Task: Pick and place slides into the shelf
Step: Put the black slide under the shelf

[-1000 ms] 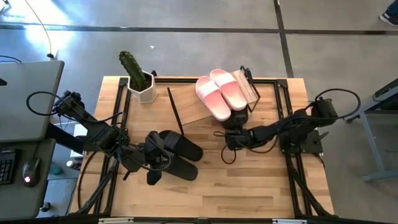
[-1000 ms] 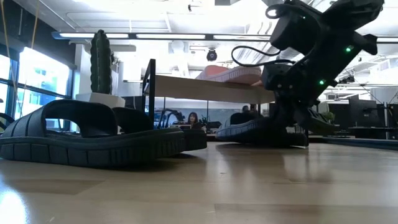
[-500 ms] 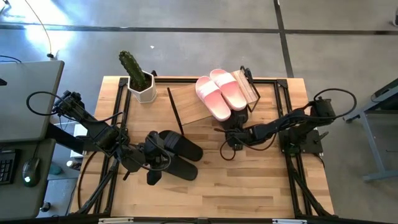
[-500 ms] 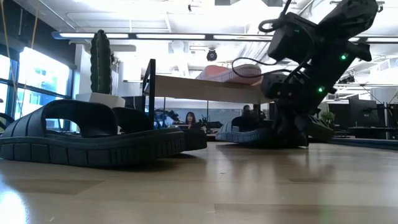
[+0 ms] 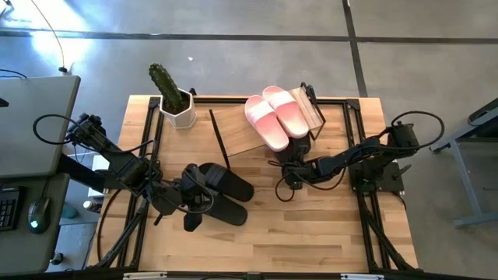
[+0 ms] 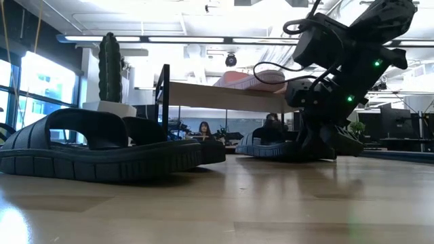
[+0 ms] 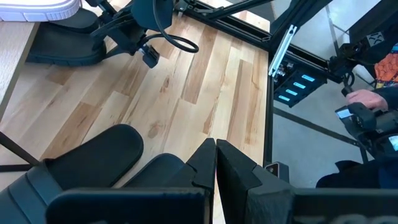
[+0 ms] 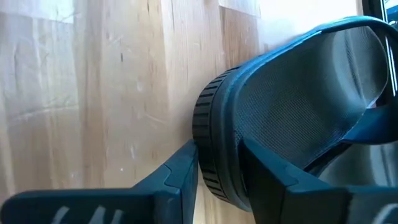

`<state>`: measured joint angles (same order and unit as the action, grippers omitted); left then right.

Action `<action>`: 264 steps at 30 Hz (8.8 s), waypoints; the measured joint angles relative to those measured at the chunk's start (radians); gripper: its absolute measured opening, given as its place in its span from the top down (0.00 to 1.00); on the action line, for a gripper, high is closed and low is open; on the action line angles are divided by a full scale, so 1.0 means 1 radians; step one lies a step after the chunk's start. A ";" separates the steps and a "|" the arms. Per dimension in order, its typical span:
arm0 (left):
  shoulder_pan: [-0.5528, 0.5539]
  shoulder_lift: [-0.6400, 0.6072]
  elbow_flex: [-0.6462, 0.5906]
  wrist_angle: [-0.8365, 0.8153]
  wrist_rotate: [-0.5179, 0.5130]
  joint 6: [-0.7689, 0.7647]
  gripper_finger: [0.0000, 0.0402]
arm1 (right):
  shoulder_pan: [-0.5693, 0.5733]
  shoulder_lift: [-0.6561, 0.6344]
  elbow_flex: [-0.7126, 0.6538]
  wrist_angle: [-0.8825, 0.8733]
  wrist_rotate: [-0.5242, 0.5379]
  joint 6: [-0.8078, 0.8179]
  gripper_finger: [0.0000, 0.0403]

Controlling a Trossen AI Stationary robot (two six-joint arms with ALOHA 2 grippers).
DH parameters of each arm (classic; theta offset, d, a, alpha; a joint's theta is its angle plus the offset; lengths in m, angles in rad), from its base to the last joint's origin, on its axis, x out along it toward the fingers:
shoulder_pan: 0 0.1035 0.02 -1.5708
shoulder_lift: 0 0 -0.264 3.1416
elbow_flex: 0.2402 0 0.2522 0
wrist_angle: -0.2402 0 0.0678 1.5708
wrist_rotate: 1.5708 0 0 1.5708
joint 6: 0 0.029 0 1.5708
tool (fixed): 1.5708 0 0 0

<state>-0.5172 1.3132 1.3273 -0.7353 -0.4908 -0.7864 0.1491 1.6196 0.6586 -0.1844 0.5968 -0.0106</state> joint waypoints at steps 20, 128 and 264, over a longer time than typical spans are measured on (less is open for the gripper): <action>0.000 0.000 0.000 0.000 0.000 0.000 0.99 | 0.001 0.000 0.000 0.003 -0.085 0.063 0.75; 0.000 0.000 0.000 -0.024 -0.029 0.004 0.99 | -0.130 -0.362 -0.400 0.439 -0.289 0.619 1.00; 0.164 0.766 0.356 -0.723 0.352 -0.736 0.56 | 0.135 -1.104 -0.009 -0.411 -0.334 0.297 1.00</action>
<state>-0.3527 2.0795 1.6831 -1.4586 -0.1391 -1.5226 0.2836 0.5152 0.6498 -0.5953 0.2626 0.2867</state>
